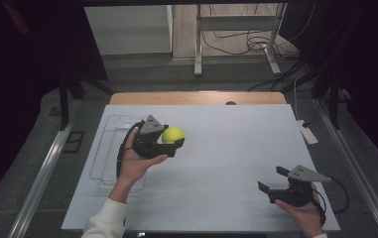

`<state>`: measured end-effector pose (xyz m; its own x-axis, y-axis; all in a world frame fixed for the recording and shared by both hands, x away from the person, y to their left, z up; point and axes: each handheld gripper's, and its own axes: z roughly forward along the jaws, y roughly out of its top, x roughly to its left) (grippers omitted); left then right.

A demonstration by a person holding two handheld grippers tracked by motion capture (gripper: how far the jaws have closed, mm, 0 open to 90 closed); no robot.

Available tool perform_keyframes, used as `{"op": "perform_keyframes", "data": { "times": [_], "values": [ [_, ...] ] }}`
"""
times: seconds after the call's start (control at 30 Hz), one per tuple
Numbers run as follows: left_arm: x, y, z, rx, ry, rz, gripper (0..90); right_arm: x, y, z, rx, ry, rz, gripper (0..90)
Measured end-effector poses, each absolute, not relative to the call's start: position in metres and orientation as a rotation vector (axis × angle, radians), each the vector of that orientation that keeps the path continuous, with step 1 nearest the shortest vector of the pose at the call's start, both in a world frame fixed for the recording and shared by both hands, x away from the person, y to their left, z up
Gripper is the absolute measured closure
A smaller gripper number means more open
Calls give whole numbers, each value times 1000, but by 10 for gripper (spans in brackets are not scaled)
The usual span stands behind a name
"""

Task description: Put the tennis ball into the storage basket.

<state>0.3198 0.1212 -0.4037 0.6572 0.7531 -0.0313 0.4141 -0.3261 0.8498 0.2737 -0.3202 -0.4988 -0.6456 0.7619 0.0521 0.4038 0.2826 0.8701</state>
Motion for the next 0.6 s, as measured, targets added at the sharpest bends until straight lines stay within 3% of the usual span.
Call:
{"op": "perform_keyframes", "data": {
  "times": [0.6],
  "values": [
    [322, 135, -402, 1925, 949, 491, 276, 274, -320, -499, 1052, 2184, 1311, 73]
  ]
}}
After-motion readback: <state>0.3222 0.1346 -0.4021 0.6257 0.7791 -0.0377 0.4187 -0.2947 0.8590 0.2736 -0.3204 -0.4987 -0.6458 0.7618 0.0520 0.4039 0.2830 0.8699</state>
